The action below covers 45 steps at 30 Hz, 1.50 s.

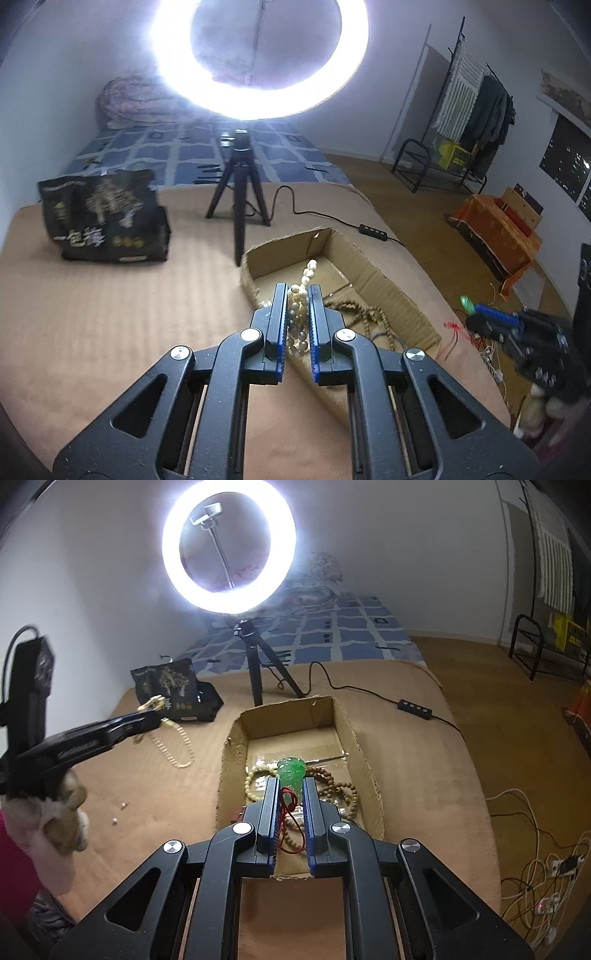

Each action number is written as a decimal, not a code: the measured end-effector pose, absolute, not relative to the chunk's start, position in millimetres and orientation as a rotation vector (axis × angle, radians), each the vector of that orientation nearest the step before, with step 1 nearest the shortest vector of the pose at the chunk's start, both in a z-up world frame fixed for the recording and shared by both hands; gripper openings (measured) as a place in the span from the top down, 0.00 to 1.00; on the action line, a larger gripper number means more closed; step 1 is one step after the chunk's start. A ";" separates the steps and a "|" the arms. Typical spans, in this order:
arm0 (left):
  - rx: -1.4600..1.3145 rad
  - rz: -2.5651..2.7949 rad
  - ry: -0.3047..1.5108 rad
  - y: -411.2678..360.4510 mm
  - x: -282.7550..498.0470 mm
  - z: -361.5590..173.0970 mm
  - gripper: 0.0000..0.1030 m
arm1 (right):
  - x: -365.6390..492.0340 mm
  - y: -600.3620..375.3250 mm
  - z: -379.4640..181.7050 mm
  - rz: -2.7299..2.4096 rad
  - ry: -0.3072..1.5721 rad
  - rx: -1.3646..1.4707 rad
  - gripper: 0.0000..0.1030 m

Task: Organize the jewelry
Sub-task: 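Carry the necklace with the left tool over the box while the right tool carries the pendant there, then open the left tool to drop the necklace while the right tool releases the pendant into the box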

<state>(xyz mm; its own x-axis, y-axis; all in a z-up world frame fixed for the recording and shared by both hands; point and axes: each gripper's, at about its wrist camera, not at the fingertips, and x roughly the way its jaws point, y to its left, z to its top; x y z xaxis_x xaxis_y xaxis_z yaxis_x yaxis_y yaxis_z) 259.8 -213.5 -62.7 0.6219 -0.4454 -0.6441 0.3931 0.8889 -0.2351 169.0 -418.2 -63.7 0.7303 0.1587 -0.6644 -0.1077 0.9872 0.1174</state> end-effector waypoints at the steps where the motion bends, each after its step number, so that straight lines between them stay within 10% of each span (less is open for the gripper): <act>1: -0.067 -0.489 0.766 -220.3 265.7 -65.0 0.92 | 169.6 -419.2 -65.2 0.146 0.740 0.074 0.90; 30: 0.019 -0.494 0.886 -285.8 331.2 -108.6 0.91 | 193.1 -421.1 -103.0 0.148 0.819 0.059 0.89; 34: 0.010 -0.492 0.878 -282.5 330.9 -104.7 0.52 | 191.3 -418.9 -101.2 0.142 0.805 0.056 0.49; 45: 0.026 -0.477 0.867 -268.4 324.6 -96.1 0.52 | 189.5 -408.5 -97.3 0.096 0.807 0.014 0.31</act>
